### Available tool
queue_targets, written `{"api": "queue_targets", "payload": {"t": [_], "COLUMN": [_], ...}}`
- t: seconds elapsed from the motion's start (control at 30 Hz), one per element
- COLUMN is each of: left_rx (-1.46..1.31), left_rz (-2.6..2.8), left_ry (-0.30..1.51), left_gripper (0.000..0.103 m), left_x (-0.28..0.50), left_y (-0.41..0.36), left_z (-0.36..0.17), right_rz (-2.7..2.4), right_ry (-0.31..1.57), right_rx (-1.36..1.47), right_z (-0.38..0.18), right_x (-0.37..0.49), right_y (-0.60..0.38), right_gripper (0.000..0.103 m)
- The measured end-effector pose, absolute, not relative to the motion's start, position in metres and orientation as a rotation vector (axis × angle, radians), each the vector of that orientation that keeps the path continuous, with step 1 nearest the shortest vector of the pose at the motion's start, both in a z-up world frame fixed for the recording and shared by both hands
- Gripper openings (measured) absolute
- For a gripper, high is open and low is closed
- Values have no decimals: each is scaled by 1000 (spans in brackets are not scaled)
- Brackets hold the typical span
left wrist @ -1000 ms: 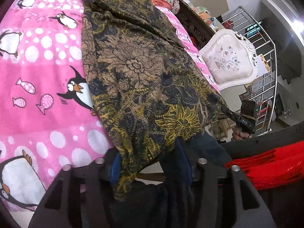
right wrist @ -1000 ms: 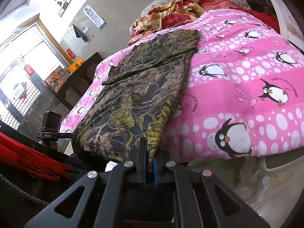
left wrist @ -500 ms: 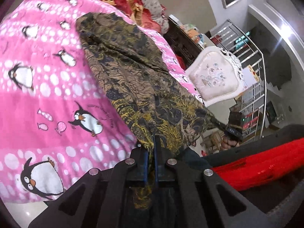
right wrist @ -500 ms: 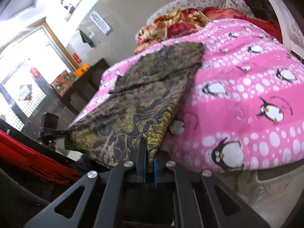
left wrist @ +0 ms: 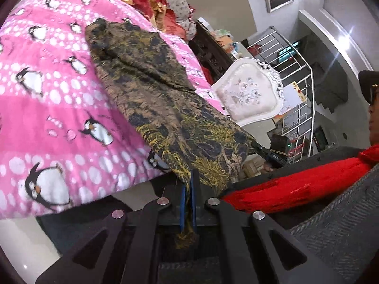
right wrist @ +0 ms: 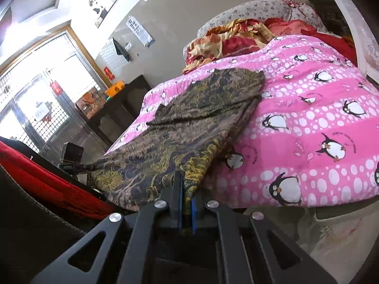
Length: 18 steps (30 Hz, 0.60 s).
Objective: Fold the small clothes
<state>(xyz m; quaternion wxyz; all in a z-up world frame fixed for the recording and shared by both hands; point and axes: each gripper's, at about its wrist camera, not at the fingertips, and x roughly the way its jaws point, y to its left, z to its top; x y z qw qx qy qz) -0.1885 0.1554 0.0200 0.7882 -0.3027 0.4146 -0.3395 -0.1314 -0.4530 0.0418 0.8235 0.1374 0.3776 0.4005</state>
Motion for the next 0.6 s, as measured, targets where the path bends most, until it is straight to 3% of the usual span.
{"api": "queue_targets", "payload": {"t": [0.6], "left_rx": [-559], "left_rz": [-458], "left_ry": [789], "left_gripper": [0], "left_x": [-63], "left_y": [177], "left_z": [36], "right_rz": [692], "right_ry": [771], "right_rx": [240], "right_z": [27], "right_x": [10], "right_y": [-412], "right_gripper": [5]}}
